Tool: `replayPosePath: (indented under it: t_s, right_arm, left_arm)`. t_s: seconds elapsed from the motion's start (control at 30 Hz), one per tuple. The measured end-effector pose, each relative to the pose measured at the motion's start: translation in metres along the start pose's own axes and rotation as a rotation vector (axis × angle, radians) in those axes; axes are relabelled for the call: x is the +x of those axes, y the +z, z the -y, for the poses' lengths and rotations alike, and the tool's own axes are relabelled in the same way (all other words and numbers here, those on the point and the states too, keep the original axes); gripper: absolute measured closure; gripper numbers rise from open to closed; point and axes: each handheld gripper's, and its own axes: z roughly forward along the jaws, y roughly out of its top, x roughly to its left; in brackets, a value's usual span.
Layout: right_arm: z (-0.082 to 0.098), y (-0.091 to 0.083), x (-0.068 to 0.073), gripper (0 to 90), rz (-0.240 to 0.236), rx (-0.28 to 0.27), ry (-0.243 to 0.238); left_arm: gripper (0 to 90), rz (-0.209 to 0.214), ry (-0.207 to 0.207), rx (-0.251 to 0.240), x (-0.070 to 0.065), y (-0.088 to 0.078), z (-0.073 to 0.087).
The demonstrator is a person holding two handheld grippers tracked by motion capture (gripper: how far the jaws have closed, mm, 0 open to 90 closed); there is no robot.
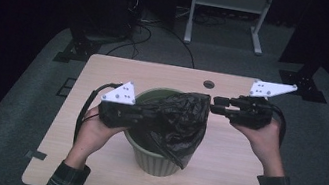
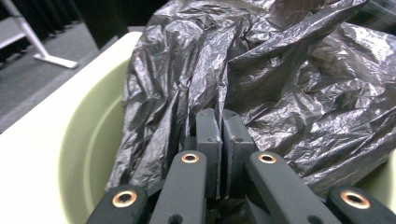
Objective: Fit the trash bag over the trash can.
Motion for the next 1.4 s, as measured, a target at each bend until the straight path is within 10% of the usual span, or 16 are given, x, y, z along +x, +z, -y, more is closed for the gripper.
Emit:
replayPosePath:
  t_s: [0.4, 1.0, 1.3, 1.4]
  right_arm:
    - [0.018, -0.001, 0.03, 53.7, -0.12, 0.003, 0.027]
    - [0.02, 0.01, 0.036, 44.1, -0.186, -0.026, 0.124]
    - [0.023, 0.03, 0.037, 90.0, -0.09, 0.053, 0.071]
    - [0.022, 0.028, 0.039, 90.0, -0.07, 0.056, 0.041]
  left_arm:
    - [87.1, -0.023, -0.02, -0.01, 0.005, -0.005, 0.003]
    - [87.2, -0.021, -0.03, -0.02, 0.004, -0.003, 0.006]
    - [88.1, -0.017, -0.036, -0.044, 0.005, -0.009, 0.007]
    - [88.2, -0.027, -0.04, -0.053, 0.007, -0.015, 0.009]
